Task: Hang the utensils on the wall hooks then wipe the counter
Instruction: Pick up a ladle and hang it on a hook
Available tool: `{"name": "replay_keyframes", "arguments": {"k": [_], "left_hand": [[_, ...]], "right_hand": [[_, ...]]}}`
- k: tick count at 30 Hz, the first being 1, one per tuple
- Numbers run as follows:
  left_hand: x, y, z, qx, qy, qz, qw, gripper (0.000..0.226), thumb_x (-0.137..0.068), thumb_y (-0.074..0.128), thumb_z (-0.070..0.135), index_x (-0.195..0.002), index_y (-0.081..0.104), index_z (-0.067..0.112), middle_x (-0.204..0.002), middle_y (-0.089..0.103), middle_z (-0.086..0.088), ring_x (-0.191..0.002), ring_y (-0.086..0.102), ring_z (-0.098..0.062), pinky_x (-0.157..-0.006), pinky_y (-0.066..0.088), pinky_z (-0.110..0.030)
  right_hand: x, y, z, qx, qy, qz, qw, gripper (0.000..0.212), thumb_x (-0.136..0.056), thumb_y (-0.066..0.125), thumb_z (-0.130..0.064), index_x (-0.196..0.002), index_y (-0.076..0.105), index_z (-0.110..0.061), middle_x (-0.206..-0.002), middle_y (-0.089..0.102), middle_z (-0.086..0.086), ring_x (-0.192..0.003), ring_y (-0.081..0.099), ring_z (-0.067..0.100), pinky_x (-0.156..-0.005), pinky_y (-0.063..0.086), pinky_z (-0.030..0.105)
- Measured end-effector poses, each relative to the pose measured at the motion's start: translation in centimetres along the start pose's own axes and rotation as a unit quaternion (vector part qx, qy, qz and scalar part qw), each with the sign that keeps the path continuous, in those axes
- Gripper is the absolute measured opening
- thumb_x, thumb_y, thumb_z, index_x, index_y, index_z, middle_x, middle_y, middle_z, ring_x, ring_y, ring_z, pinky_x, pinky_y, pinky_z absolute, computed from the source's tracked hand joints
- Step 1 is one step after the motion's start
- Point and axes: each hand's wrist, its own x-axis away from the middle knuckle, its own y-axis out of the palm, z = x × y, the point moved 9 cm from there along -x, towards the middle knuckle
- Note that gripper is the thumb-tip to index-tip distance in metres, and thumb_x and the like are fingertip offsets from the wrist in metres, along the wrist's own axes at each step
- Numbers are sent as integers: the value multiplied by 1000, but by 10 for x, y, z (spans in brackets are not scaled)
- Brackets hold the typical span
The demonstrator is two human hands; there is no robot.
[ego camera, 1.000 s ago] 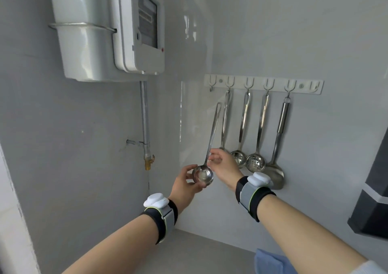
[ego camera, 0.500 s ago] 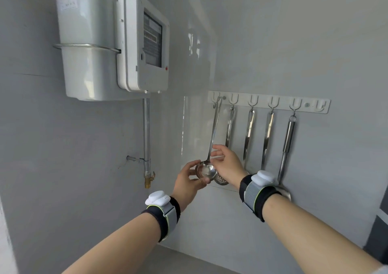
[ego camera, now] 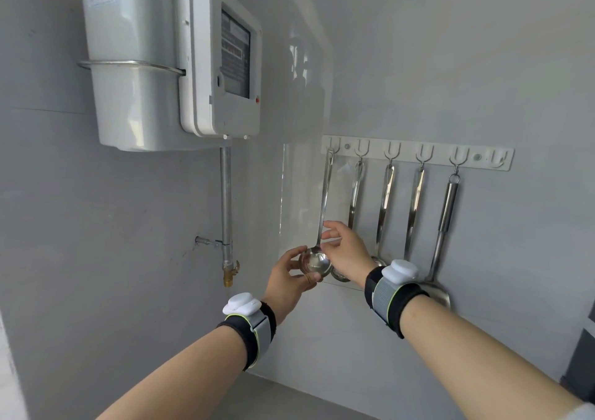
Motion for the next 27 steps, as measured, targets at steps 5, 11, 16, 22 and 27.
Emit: {"name": "replay_keyframes", "arguments": {"k": [5,11,16,22,27], "left_hand": [[-2,0,-5,4,-4,-1,1000,64,-80,79,-7,-134,58,18,-116,64,-18,-93,75,-41,-84,63,-38],[-4,-2,-19,-3,-13,-4,1000,65,-79,79,-8,-135,57,17,-117,62,-20,-98,72,-45,-85,63,-39],[-10,-8,-39,-8,-32,11,999,61,-81,76,-7,-132,56,19,-115,65,-17,-90,75,-34,-83,63,-37],[-27,-10,-42,-11,-36,32,999,50,-86,69,-8,-129,55,14,-108,67,-16,-84,74,-29,-78,63,-32],[-43,-7,-56,12,-52,40,998,41,-89,67,-6,-124,57,12,-105,70,-17,-94,75,-36,-70,60,-21]], "right_hand": [[-2,3,3,4,6,-4,1000,47,-92,58,-7,-138,51,-19,-116,64,2,-95,62,14,-83,52,26],[-2,11,19,2,19,-10,1000,47,-93,58,-8,-138,52,-19,-117,64,2,-100,63,16,-83,52,25],[-1,22,41,1,26,-22,999,45,-93,56,-7,-137,52,-16,-116,65,2,-103,64,15,-87,50,24],[-4,26,45,17,10,-38,999,47,-92,55,-5,-137,52,-18,-121,64,-1,-111,62,14,-99,49,28],[0,29,55,68,-29,-58,996,45,-94,57,-9,-138,52,-17,-132,62,-2,-121,56,8,-107,42,24]]}}
